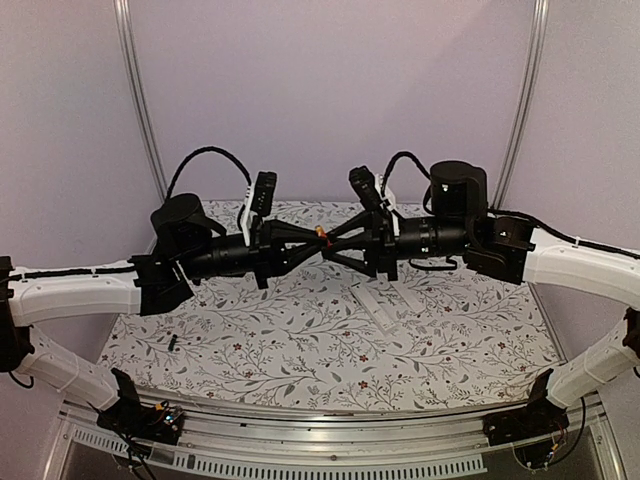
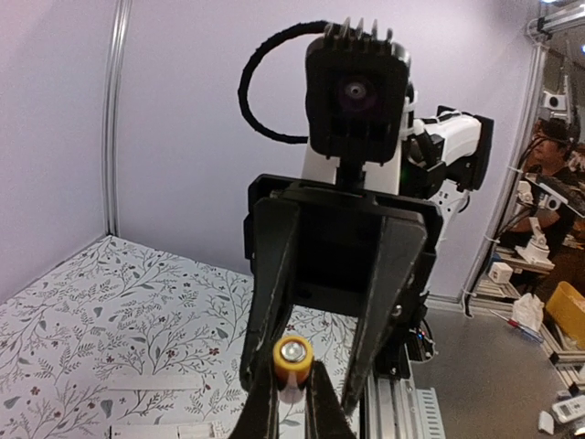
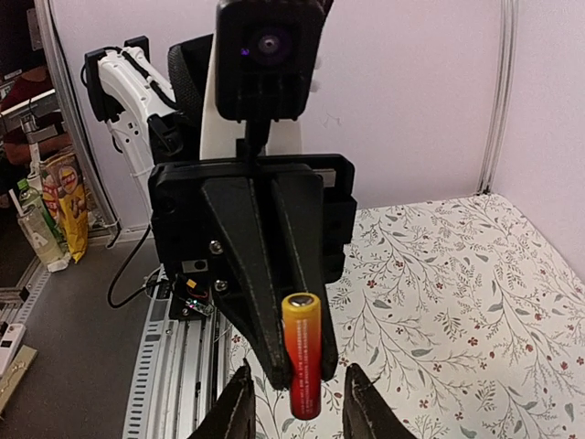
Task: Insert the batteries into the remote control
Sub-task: Pass from the left arm to the right
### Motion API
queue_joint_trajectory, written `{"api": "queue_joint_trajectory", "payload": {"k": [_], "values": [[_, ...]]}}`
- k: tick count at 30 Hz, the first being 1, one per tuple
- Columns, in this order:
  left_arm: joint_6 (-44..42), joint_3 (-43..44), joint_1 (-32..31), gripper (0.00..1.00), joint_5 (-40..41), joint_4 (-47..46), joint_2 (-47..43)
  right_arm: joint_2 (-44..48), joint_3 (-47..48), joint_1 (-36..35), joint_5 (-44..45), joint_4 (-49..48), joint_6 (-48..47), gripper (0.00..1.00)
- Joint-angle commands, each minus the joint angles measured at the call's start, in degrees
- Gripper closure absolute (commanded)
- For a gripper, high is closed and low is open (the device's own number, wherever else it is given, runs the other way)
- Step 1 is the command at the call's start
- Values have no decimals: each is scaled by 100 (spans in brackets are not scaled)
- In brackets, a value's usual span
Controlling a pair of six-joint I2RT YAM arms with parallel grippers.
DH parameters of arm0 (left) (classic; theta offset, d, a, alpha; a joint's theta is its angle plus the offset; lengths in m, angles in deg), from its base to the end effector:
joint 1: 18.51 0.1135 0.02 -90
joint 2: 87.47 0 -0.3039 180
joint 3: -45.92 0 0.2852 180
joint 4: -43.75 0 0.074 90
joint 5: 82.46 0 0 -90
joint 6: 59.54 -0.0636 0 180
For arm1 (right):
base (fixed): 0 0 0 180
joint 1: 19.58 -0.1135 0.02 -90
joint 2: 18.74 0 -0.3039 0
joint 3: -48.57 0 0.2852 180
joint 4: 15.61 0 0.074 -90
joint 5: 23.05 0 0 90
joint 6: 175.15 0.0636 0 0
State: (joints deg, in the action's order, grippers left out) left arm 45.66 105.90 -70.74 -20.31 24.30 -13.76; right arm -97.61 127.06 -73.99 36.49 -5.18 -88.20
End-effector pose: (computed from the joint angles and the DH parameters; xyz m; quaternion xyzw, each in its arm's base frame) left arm 0.1856 -0.2881 0.3505 0.3760 0.5609 -0.5338 0.5090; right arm 0.1909 0.3221 0.3856 -0.5042 0.5715 0.4489 0.4665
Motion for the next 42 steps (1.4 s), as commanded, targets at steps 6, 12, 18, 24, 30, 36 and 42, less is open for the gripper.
{"api": "queue_joint_trajectory", "payload": {"k": [6,12,18,24,30,36,42], "values": [[-104,76,-114,100,-249,-173,3,-76,-17,-8,38,-7,-175,81],[-187,110,-130,100,-274,-58,3,-17,-24,-8,84,33,-270,91],[-320,182,-146,100,-202,249,-6,59,-1,-9,139,92,-323,89],[-362,224,-172,100,-203,320,83,57,22,-8,240,0,-237,75],[-415,253,-216,100,-237,333,113,13,67,-8,246,20,-205,83],[-499,291,-218,100,-179,531,167,44,47,-8,289,5,-209,100],[-497,268,-218,29,214,661,74,58,9,16,577,159,-184,100]]}}
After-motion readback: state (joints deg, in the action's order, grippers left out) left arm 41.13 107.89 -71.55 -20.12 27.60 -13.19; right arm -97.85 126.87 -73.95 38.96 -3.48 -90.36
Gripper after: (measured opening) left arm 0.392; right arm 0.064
